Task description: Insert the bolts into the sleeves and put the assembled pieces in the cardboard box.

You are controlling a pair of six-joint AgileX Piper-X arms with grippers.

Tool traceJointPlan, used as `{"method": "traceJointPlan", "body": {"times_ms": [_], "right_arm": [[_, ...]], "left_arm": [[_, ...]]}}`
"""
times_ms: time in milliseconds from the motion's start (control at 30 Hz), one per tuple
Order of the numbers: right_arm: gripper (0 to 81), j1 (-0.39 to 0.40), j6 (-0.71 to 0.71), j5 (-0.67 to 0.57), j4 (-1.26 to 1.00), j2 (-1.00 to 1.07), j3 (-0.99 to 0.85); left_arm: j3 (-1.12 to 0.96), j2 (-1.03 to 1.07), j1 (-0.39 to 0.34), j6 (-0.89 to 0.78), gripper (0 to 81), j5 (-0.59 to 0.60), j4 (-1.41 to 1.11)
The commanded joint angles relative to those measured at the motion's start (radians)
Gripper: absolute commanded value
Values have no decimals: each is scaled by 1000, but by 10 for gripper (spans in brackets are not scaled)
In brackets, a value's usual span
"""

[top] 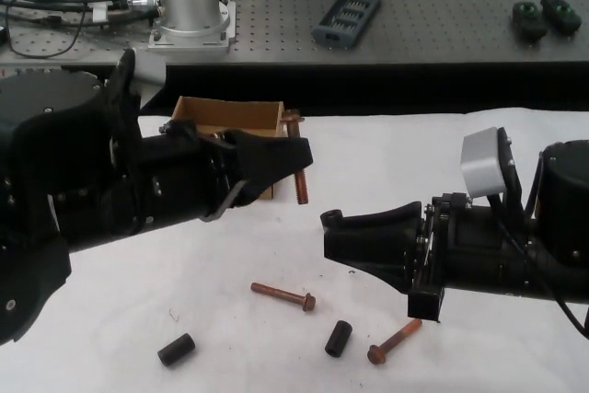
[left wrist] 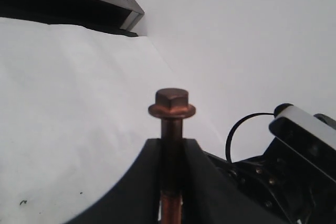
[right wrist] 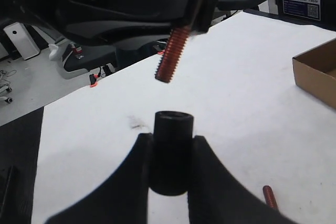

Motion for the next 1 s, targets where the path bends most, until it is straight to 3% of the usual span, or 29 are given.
{"method": "traceJointPlan", "body": {"times_ms": [0,400,600,967], "right_arm": [[54,0,29,-29,-39,-5,-2],[54,1,36,-113,-87,45,-2],[54,1,146,-144,-252,121,-6],[54,1,190,-151,-347,172,-28]], "left_arm": [[-13,0,2,46,6,20,-25],[-13,0,2,186,6,21,-98],[-13,25,2,246,6,46,-98],[-13,41,2,254,6,46,-194]]}}
